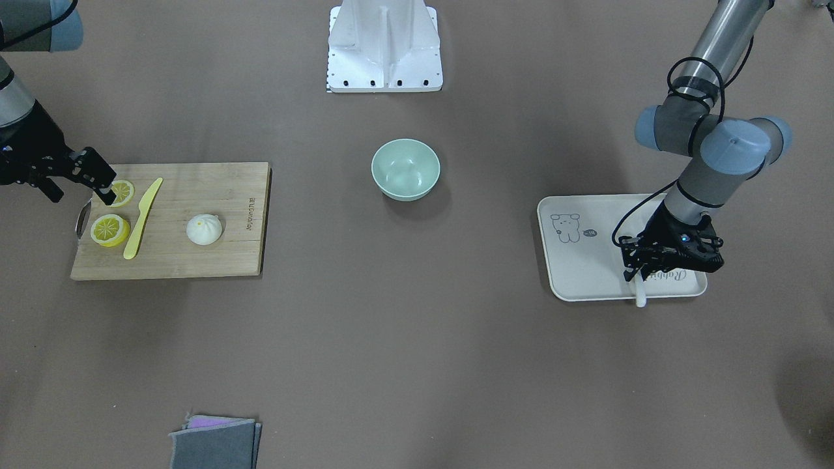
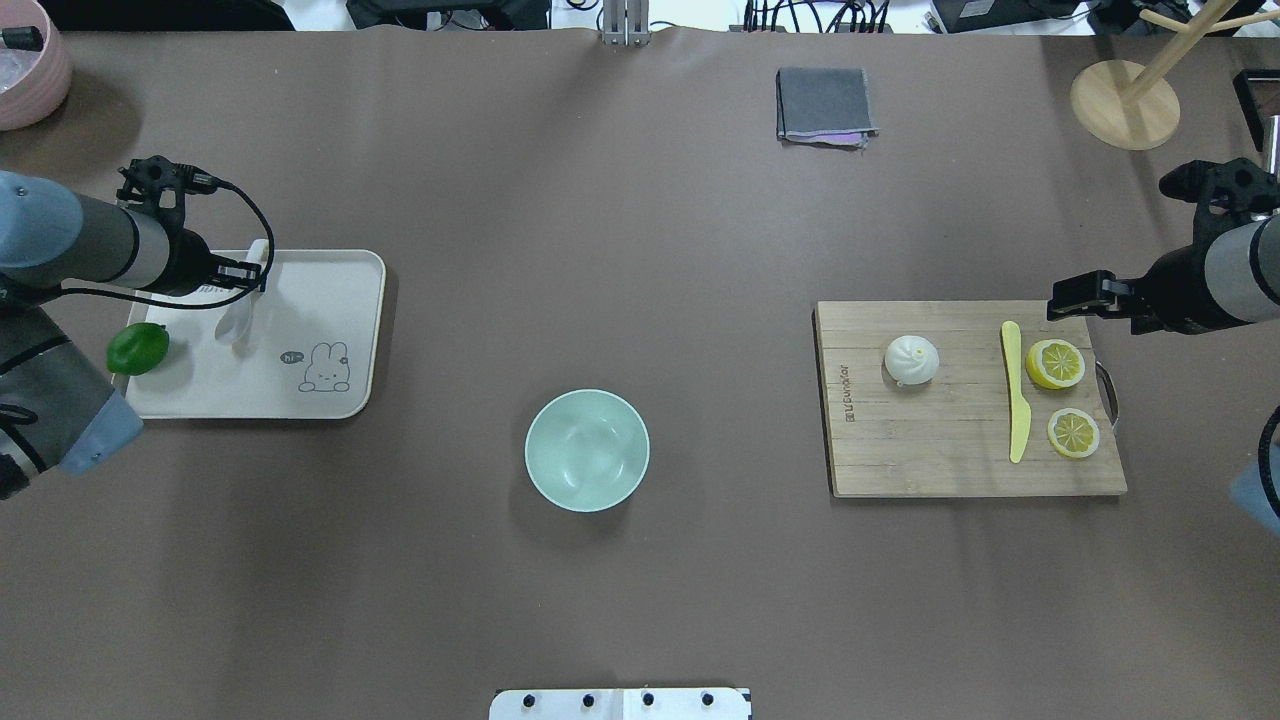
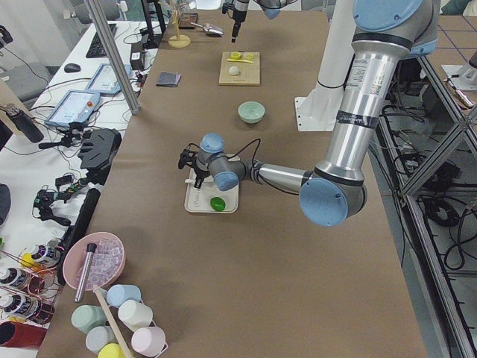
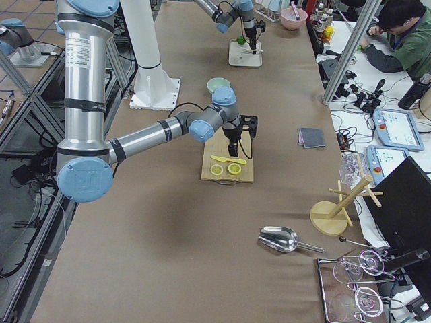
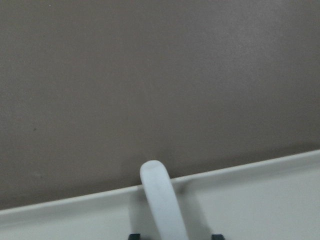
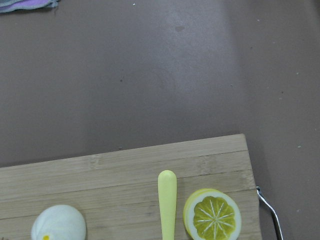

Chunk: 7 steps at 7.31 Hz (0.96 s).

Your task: Put spoon and bun in bowl

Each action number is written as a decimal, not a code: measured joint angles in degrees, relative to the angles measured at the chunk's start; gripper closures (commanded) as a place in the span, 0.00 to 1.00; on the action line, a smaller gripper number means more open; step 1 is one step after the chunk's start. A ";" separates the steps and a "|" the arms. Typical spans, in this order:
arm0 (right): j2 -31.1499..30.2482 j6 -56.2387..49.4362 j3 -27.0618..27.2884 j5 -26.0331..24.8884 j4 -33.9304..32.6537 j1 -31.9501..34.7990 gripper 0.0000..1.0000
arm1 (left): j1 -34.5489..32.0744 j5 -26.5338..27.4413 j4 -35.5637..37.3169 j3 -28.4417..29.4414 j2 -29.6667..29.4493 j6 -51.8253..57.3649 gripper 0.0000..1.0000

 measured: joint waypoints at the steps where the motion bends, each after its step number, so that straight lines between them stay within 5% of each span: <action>1: -0.01 0.00 0.03 -0.01 -0.02 0.00 0.01 | -0.01 0.00 0.10 -0.82 0.21 -0.02 1.00; 4: -0.08 0.06 0.29 0.01 -0.02 0.00 0.01 | -0.40 0.11 0.57 -5.00 0.47 -1.86 1.00; 7: -0.10 0.40 0.47 0.06 -0.06 -0.06 0.01 | 1.49 0.22 0.80 -12.33 -0.46 -15.40 1.00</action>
